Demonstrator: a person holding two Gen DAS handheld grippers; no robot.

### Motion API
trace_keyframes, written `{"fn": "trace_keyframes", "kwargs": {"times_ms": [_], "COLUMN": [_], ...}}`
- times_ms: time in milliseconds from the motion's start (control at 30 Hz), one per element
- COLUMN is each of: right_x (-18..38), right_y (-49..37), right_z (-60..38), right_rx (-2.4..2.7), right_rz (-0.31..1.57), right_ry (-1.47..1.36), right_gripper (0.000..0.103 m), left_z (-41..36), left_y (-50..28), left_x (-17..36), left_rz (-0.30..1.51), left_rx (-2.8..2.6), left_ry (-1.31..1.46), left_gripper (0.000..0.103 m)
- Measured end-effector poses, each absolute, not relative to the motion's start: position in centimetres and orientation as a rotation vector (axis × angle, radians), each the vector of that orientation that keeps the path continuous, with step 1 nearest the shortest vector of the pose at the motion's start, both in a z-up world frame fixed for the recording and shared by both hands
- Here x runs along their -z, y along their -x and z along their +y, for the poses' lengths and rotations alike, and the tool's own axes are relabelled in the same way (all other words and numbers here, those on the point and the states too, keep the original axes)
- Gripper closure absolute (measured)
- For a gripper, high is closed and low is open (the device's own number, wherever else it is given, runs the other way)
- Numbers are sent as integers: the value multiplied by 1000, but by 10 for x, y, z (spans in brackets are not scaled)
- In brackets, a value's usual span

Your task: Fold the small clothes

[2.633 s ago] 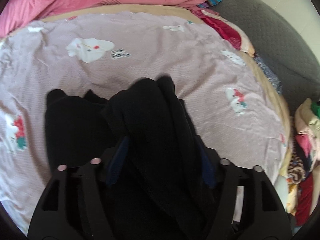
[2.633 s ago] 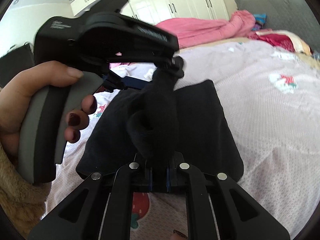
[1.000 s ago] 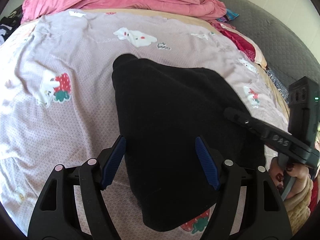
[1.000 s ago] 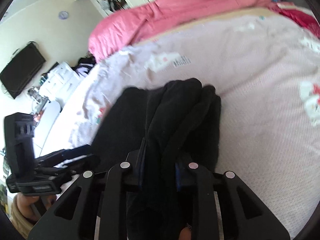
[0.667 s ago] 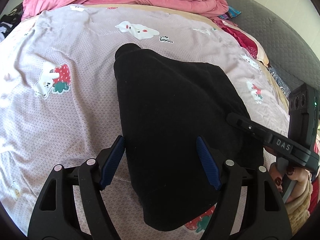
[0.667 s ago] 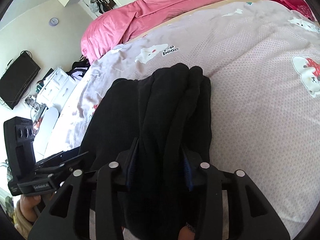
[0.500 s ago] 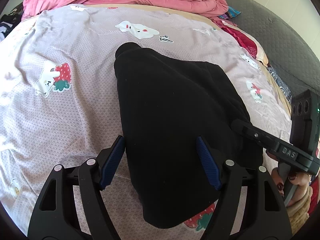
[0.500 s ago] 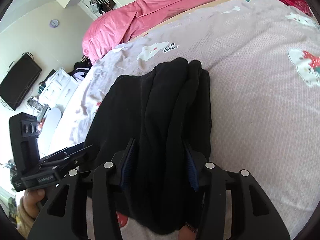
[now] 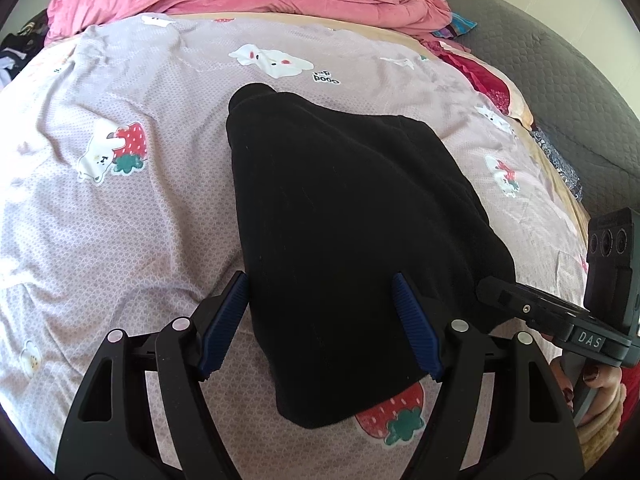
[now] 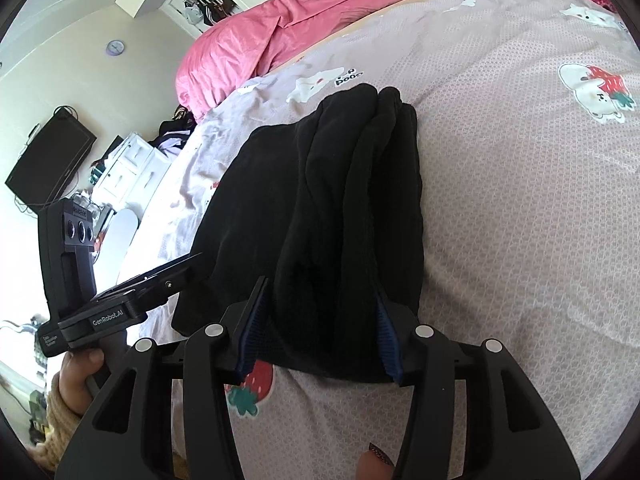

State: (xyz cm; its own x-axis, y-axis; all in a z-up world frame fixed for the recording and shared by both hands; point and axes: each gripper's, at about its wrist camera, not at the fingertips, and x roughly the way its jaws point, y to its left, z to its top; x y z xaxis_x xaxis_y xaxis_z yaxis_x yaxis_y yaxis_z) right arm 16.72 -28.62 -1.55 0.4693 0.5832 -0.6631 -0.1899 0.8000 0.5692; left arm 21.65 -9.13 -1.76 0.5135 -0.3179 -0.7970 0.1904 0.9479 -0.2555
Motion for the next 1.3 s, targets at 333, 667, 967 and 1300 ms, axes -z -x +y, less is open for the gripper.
{"fn": "trace_keyframes", "kwargs": {"times_ms": [333, 667, 967, 1300], "right_x": [11, 1, 17, -3], "right_y": [-170, -162, -156, -141], "right_z": [-277, -285, -282, -285], "right_rx": [-501, -480, -409, -305], "right_rz": [963, 927, 938, 877], "right_ry": [-367, -333, -308, -241], "right_gripper": [83, 85, 62, 33], "left_z": [-96, -102, -105, -101], "left_y": [-206, -196, -193, -187], "left_x": [16, 13, 22, 19], "left_rz": [991, 968, 987, 975], "left_rx": [295, 292, 273, 278], "left_ry": [125, 107, 100, 114], "left_gripper": [38, 38, 37, 37]}}
